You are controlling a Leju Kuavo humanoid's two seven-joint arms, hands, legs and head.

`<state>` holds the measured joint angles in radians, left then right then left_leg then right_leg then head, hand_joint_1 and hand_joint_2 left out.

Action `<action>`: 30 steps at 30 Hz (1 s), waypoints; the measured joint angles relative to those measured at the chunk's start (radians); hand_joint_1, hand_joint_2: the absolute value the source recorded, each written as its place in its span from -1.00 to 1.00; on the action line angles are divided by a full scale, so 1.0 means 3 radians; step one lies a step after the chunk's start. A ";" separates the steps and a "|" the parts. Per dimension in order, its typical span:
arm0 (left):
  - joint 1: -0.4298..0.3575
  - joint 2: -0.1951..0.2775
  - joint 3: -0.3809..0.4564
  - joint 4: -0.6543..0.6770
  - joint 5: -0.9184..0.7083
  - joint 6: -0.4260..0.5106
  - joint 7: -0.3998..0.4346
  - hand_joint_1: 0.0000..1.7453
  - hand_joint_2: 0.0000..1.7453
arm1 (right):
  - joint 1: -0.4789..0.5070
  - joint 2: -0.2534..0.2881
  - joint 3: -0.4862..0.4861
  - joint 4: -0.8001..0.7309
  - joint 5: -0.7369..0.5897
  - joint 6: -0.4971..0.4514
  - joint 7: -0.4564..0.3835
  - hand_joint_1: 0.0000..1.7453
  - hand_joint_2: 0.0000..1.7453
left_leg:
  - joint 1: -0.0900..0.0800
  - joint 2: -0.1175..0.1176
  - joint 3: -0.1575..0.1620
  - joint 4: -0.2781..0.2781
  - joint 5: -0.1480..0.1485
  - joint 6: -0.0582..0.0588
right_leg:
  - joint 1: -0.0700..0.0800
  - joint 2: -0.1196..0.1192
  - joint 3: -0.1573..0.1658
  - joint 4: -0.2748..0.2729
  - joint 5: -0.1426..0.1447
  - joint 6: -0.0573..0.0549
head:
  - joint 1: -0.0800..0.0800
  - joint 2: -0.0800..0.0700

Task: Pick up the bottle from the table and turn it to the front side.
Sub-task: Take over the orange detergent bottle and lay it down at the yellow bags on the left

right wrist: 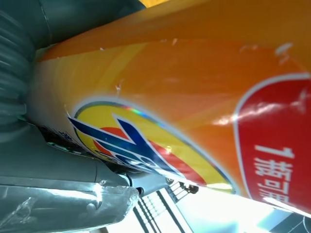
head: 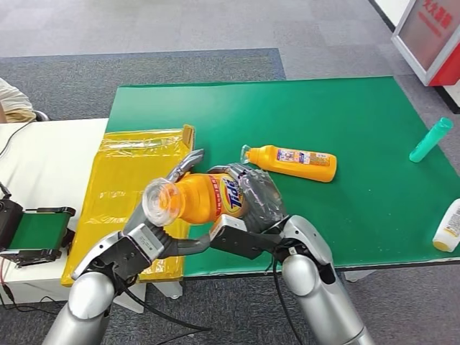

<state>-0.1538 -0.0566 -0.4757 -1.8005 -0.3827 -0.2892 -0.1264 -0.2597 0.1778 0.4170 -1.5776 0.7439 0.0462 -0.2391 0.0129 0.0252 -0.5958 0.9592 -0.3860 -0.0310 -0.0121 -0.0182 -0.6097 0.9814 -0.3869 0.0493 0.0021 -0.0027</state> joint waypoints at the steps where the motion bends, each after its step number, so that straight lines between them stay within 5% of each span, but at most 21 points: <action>1: 0.0005 -0.0008 0.0004 -0.0004 -0.0009 0.0000 -0.0021 -1.00 1.00 | 0.0001 0.0000 0.0000 -0.0009 -0.0009 0.0007 0.0000 1.00 1.00 | 0.0000 0.0000 0.0000 0.0000 0.0000 0.0000 | 0.0000 0.0000 0.0000 0.0000 0.0000 0.0000 | 0.0000 0.0000; 5: 0.0025 -0.0039 0.0017 -0.0026 -0.0004 -0.0011 -0.0083 -0.88 1.00 | 0.0005 0.0000 0.0004 -0.0052 -0.0033 0.0024 0.0001 1.00 1.00 | 0.0000 0.0000 0.0000 0.0000 0.0000 0.0000 | 0.0000 0.0000 0.0000 0.0000 0.0000 0.0000 | 0.0000 0.0000; 9: 0.0034 -0.0057 0.0019 -0.0041 0.0047 -0.0040 -0.0089 1.00 1.00 | 0.0013 0.0000 0.0006 -0.0082 -0.0046 0.0028 0.0001 1.00 1.00 | 0.0000 0.0000 0.0000 0.0000 0.0000 0.0000 | 0.0000 0.0000 0.0000 0.0000 0.0000 0.0000 | 0.0001 0.0000; 30: 0.0036 -0.0090 0.0008 -0.0151 0.0058 -0.0037 -0.0087 1.00 1.00 | 0.0090 0.0000 0.0008 -0.0260 -0.0225 0.0099 0.0002 1.00 1.00 | 0.0000 0.0000 0.0000 0.0000 0.0000 0.0000 | 0.0000 0.0000 0.0001 0.0000 0.0000 0.0000 | 0.0000 0.0000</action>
<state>-0.1430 -0.0835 -0.4732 -1.8458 -0.3655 -0.3002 -0.1526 -0.2326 0.1778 0.4194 -1.6555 0.6764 0.0759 -0.2384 0.0129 0.0252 -0.5959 0.9592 -0.3860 -0.0309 -0.0121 -0.0182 -0.6096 0.9814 -0.3869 0.0494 0.0021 -0.0027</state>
